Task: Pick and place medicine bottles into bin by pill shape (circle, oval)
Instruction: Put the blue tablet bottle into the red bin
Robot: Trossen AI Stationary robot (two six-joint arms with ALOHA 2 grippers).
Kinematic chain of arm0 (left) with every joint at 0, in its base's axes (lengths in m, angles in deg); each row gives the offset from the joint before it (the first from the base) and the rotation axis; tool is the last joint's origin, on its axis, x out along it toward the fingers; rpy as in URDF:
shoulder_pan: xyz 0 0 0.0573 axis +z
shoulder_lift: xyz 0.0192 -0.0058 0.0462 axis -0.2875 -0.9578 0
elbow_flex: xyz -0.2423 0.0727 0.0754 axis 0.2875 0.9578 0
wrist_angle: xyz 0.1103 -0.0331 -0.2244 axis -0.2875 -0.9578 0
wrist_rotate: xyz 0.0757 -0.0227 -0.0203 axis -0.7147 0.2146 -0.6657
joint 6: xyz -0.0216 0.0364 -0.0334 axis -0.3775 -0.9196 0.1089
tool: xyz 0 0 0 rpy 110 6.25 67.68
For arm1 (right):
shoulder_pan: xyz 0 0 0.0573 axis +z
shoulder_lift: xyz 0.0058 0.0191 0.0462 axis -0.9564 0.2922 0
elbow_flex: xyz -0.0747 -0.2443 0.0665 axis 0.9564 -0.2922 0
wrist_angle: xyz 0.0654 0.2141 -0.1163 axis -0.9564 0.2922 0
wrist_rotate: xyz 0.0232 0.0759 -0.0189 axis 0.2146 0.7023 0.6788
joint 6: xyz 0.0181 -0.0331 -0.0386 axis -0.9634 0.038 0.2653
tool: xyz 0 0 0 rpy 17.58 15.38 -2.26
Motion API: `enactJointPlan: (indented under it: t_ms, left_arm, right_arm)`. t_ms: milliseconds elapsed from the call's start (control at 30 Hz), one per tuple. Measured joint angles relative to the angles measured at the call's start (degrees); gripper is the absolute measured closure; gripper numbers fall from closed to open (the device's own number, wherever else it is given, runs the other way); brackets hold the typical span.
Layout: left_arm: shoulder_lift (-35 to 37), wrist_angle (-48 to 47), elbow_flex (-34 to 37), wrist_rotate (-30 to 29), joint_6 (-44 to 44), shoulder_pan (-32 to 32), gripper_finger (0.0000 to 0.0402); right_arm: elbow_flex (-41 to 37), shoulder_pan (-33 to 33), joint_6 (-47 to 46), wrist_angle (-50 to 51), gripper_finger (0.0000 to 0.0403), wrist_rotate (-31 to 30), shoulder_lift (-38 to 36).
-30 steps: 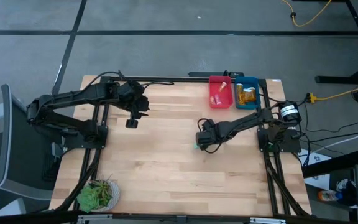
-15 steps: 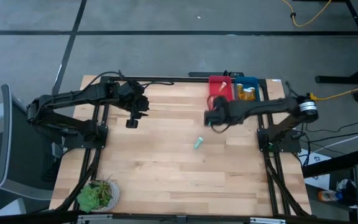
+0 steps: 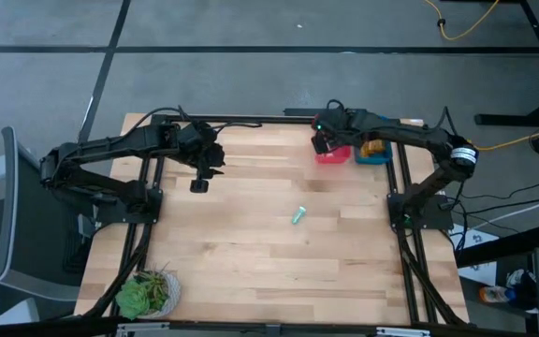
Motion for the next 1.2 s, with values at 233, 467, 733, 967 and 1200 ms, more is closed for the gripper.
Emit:
enactJointPlan:
  t_ms: [233,467,733,967,1200]
  left_arm:
    - [0.0,0.7,2.4,0.0,0.3,0.0,0.0277]
    - [0.0,4.8,6.3,0.0,0.3,0.0,0.0277]
    - [0.0,6.5,6.3,0.0,0.4,0.0,0.0277]
    - [0.0,6.5,6.3,0.0,3.3,-0.1,0.0277]
    - [0.0,6.4,6.3,0.0,3.4,-0.3,0.0277]
  right_arm:
    - [0.0,-4.1,0.6,-0.6,0.0273,2.1,0.0]
    - [0.0,-5.6,0.9,-0.6,0.0205,4.7,0.0]
    - [0.0,-0.7,5.6,-1.5,0.0168,13.6,-2.2]
    - [0.0,10.7,11.5,-2.9,0.0167,24.6,-3.9]
    - [0.0,21.1,18.9,-10.2,0.0167,24.5,-1.6]
